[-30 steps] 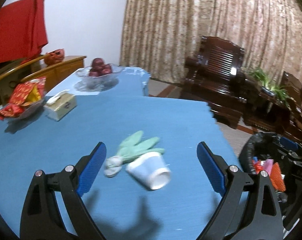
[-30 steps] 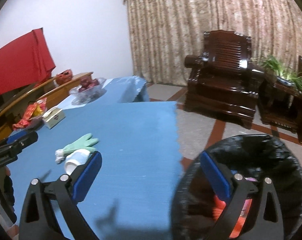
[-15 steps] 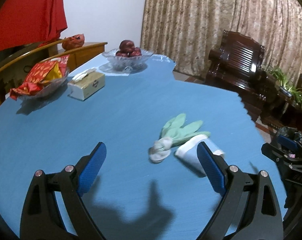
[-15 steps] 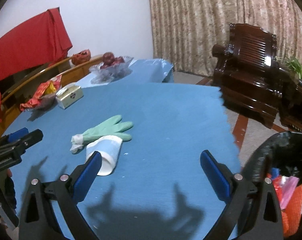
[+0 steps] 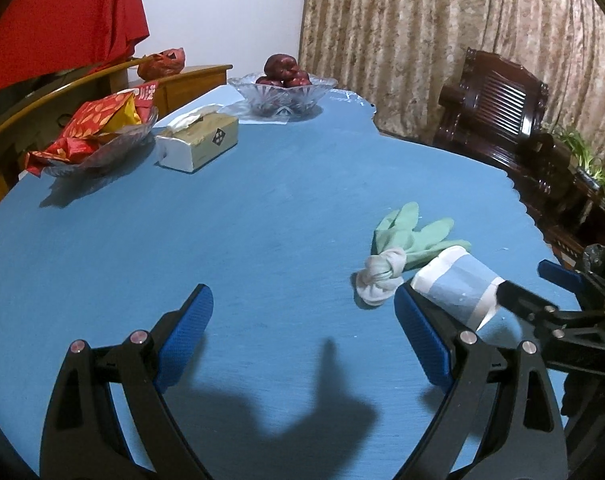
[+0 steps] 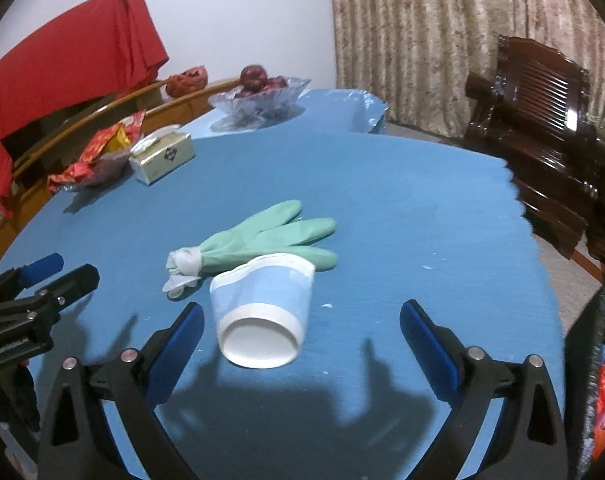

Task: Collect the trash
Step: 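Move both open tools back toward the white cup and green glove, then grasp the white paper cup with the right tool while the left tool grasps the green glove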

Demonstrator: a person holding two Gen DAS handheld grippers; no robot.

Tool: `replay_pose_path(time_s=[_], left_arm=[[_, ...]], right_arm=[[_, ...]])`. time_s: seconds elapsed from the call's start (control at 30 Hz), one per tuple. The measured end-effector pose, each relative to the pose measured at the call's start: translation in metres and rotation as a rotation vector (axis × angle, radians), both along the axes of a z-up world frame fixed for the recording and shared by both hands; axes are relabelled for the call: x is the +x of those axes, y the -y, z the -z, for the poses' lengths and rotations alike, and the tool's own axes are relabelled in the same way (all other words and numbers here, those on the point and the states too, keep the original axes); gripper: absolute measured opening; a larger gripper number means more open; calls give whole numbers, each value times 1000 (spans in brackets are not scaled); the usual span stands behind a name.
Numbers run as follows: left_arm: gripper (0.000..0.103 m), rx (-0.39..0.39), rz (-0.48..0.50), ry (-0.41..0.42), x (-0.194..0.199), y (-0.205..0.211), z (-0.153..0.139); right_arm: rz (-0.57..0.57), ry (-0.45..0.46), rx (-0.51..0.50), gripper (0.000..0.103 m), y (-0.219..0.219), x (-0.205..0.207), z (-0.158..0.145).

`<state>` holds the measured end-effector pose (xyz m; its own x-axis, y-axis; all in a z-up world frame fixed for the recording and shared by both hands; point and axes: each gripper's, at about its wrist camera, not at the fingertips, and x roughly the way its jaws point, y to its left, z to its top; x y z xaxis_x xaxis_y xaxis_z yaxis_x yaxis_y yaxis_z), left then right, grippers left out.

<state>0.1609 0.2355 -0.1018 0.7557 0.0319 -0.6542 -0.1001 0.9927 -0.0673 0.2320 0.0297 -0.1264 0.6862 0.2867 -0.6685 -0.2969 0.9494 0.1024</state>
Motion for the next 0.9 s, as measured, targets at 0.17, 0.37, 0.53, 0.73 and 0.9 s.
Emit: replay_pose_path(time_s=[0.17,0.37,0.53,0.73,0.9], left_arm=[[89,-3,-8,-2,1,-4,2],[89,-9,-18,-10,1,-8,5],[89,-12,-17,-11,1,-8,5],[89,-14,-10,-9,2,-4,5],[89,-18,2,-8,6,3,5]], right_arm=[[-17,-33,-2,90,-9,7,10],[-51,-81,2,74,-17,15,19],[-80,-108,19,65,-18,15,23],[-106,-113,49,52,-14,11,18],[-80,-81,50,51,5,1,6]])
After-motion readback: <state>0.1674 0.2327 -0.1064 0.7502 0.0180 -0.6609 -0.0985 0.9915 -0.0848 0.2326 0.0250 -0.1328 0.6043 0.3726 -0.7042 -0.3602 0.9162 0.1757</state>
